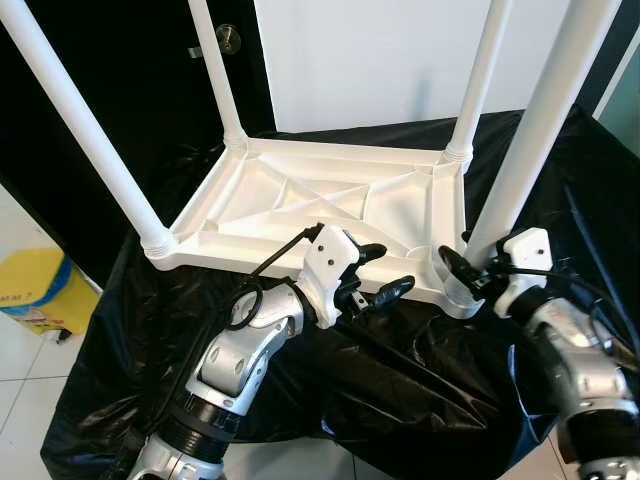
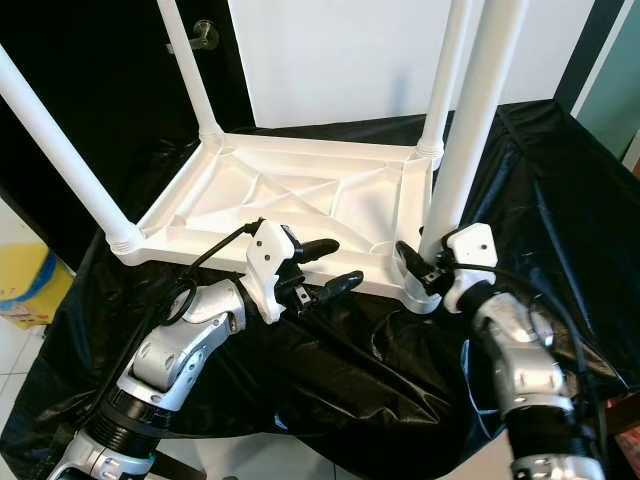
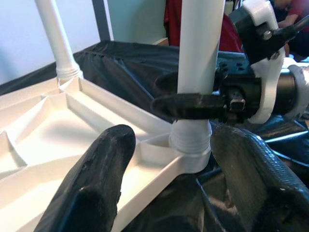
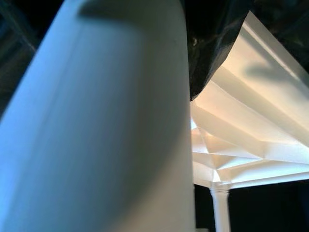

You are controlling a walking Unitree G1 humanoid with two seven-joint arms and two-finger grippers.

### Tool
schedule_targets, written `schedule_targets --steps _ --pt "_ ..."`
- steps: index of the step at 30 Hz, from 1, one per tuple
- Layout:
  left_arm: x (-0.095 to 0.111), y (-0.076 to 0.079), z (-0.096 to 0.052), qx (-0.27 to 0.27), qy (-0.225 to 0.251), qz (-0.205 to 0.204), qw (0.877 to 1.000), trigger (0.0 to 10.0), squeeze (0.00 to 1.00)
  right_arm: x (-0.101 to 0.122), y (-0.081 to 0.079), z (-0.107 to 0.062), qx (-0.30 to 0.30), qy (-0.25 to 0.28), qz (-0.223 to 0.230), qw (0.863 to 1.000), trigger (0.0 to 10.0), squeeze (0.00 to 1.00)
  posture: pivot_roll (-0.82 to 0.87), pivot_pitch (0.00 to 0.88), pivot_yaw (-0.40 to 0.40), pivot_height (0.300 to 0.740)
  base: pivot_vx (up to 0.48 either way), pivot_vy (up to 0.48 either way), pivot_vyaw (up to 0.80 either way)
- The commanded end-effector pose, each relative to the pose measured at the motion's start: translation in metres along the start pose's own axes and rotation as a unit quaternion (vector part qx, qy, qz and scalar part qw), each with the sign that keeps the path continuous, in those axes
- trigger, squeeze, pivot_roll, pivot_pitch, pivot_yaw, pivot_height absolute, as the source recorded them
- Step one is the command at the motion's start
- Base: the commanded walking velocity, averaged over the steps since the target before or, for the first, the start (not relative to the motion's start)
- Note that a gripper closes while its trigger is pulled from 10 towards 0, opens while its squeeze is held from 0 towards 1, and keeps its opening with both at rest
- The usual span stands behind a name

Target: Building children table

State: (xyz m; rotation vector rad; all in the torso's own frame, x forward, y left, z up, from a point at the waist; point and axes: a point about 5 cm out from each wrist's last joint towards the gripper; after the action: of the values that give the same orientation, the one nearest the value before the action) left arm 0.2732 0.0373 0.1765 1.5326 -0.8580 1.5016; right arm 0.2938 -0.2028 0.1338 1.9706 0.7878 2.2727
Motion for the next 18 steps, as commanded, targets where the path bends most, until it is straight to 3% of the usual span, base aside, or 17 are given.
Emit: schedule_targets --steps 1,7,10,13,15,18 --pt "0.002 -0.008 -0.001 0.048 0.008 0.009 0.999 10.0 0.00 -0.019 -0.015 -0.004 0.014 -0.057 0.002 0.998 10.0 0.00 -0.17 0.046 0.061 0.740 0.000 0.000 0.00" --pt "0.002 -0.013 0.002 0.081 0.019 0.009 0.997 10.0 0.00 -0.020 -0.032 -0.005 -0.068 -0.079 0.035 0.994 10.0 0.00 -0.17 0.058 0.051 0.740 0.000 0.000 0.00" --pt "-0.001 -0.018 -0.001 0.104 0.017 0.010 0.994 10.0 0.00 -0.019 -0.042 -0.007 -0.134 -0.097 0.049 0.985 10.0 0.00 -0.16 0.050 0.057 0.740 0.000 0.000 0.00" --pt "-0.001 -0.021 -0.001 0.111 0.016 0.011 0.994 10.0 0.00 -0.018 -0.046 -0.007 -0.159 -0.102 0.052 0.981 10.0 0.00 -0.16 0.050 0.063 0.740 0.000 0.000 0.00" --pt "0.000 -0.026 -0.001 0.124 0.014 0.016 0.992 10.0 0.00 -0.014 -0.056 -0.008 -0.212 -0.115 0.055 0.969 10.0 0.00 -0.14 0.052 0.062 0.740 0.000 0.000 0.00" --pt "0.001 -0.028 -0.001 0.129 0.015 0.018 0.991 10.0 0.00 -0.012 -0.061 -0.009 -0.228 -0.120 0.060 0.964 10.0 0.00 -0.14 0.058 0.057 0.740 0.000 0.000 0.00"
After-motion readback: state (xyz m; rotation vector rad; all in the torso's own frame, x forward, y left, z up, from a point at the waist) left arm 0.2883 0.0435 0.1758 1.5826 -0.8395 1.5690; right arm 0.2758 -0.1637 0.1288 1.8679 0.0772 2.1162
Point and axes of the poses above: a point about 5 cm out from each wrist's last joint towards the gripper, its own z axis pointing out of the wrist towards the gripper, its own x axis along the axis of the wrist's last joint, y = z × x, and after that the axes turned 13 degrees about -z, right-handed
